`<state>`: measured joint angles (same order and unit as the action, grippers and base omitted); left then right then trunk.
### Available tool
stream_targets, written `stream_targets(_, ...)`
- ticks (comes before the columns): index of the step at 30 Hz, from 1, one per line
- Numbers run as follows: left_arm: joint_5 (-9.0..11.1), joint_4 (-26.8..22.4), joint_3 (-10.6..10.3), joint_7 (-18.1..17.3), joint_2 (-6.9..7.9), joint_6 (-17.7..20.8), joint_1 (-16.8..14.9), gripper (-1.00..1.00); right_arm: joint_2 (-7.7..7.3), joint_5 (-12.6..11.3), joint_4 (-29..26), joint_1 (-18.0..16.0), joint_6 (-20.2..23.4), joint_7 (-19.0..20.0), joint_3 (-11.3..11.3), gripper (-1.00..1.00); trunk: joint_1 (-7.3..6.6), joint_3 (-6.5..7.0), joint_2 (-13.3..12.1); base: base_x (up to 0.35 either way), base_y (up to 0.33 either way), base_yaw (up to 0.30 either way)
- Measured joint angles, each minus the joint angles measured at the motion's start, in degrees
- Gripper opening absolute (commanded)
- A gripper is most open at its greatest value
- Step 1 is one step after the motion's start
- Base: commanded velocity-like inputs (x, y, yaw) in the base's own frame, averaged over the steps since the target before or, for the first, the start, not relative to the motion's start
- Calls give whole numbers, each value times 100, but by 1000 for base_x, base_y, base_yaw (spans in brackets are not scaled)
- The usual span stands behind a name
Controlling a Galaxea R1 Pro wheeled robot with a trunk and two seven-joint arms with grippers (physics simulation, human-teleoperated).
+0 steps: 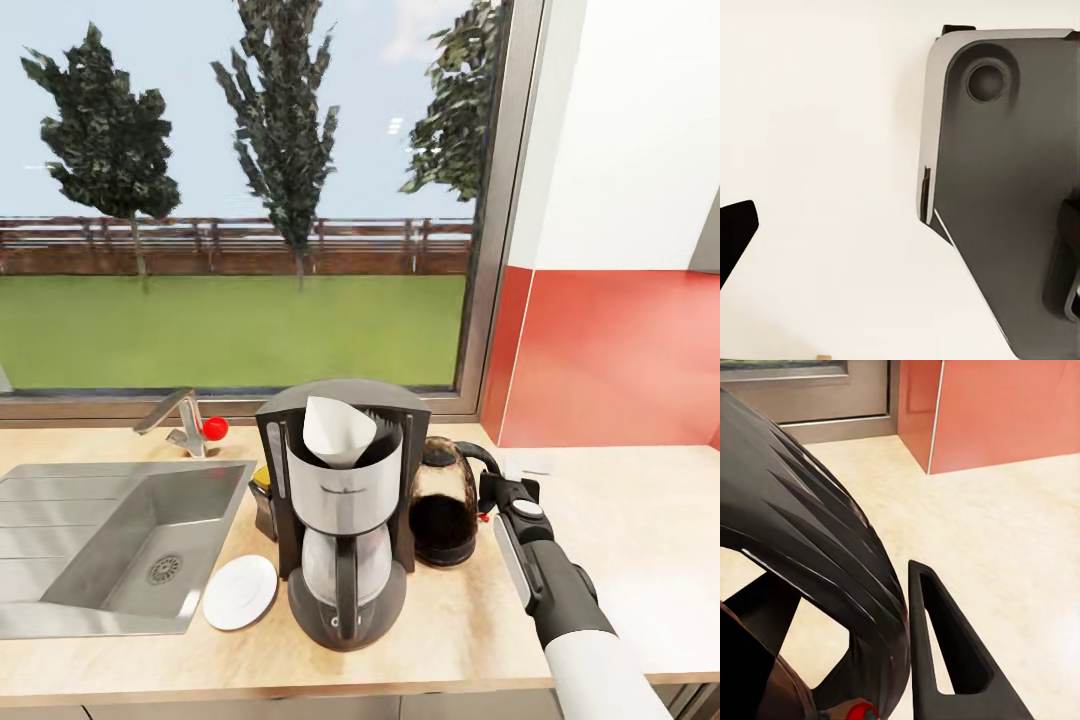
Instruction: Set up a coffee station on the kitchen countertop: keep the coffee maker on the countertop, move the bottle of coffee from the kitchen shelf to the counter next to the coffee maker, place a paper coffee filter on top of the coffee maker, put the saucer next to the coffee maker with the coffee cup on the saucer, and place the electric kettle next to the coffee maker.
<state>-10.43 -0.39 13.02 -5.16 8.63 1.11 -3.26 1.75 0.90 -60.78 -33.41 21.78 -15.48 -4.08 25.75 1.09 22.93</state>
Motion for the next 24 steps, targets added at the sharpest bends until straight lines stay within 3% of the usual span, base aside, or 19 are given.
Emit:
stream_targets(5,0,0,-6,0,-3,0,0,100,-1,10,19,2,-51,0,-1,-100,0,0,0,0,0,0)
stream_targets(6,0,0,-7,0,-3,0,0,100,-1,10,19,2,-52,0,-1,100,0,0,0,0,0,0)
stream_targets(7,0,-1,-6,0,-3,0,0,100,-4,84,350,5,-31,-12,-7,100,2,-2,-5,0,0,0)
stream_targets(24,0,-1,2,0,-3,-14,0,100,-4,85,627,11,-41,-13,-5,100,2,-1,-4,0,0,0)
